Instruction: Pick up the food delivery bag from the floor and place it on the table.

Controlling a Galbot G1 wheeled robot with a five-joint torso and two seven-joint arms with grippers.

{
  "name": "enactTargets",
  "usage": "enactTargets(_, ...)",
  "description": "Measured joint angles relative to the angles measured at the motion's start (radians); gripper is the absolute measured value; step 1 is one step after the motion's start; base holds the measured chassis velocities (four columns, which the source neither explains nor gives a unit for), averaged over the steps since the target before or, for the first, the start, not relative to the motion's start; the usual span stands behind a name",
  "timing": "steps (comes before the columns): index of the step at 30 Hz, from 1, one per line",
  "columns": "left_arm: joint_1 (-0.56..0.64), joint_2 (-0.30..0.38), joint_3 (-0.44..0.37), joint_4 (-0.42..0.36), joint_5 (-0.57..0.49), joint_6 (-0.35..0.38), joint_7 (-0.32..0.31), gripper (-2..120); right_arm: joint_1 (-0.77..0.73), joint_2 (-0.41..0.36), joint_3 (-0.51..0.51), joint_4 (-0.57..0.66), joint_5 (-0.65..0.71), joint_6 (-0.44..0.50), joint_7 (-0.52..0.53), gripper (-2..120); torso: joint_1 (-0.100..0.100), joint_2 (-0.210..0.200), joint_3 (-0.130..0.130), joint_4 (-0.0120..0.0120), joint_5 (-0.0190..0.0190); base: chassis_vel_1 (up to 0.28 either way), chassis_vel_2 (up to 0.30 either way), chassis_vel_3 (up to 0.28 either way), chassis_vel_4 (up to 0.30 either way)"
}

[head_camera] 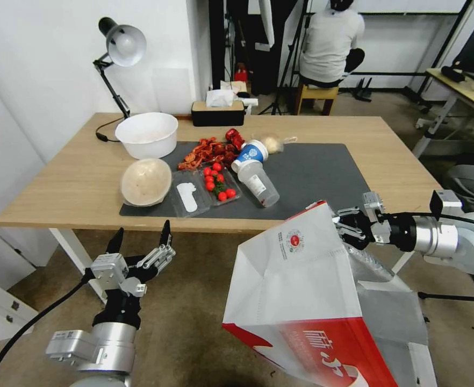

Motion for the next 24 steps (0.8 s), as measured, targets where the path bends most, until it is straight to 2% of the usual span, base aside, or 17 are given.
enactTargets(15,0.0,0.005,-0.01,-0.009,-0.005,-0.002,0.0,100,0.0,-0.057,0.088,0.064,0.181,-0.011,0.033,0,-0.002,-0.003,-0.002,0.0,-0.0001,0.0,0.0,0.0,0.0)
enactTargets(24,0.008,0.004,-0.011,-0.022,-0.005,-0.01,-0.003,100,0.086,-0.099,0.104,0.091,0.375,-0.018,0.137,0,-0.002,-0.005,-0.003,0.0002,-0.0001,0.0,0.0,0.0,0.0)
